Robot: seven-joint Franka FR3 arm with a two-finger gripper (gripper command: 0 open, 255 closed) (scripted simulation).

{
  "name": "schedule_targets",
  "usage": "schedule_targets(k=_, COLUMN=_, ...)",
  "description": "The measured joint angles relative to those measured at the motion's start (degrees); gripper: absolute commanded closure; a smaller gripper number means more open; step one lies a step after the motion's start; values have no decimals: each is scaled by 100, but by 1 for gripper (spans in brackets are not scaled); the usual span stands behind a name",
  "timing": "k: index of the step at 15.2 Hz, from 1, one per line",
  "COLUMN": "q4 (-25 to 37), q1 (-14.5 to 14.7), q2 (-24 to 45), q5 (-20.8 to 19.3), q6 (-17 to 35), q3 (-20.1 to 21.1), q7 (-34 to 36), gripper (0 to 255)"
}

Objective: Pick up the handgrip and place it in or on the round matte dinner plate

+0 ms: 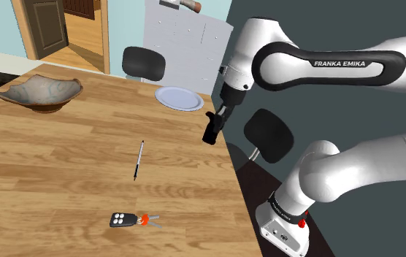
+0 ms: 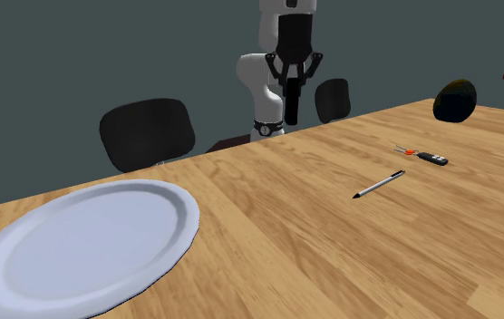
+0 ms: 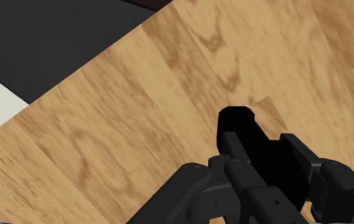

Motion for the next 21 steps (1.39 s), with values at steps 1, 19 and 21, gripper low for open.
schedule_targets(k=1, q4=105, q1=-61, q2=144, q5=-58, q6=33, q3=-61, q7=-77, gripper=255)
schedule_targets(k=19, q4=3326, q1=-872, q2=3572, q5=-692, q6=185, q3=-990, q7=-1390, gripper=255)
schedule_targets(k=21, q4=3759, q1=-937, q2=3969, q5=-698, q6=144, q3=-1062, q7=-1525, gripper=255)
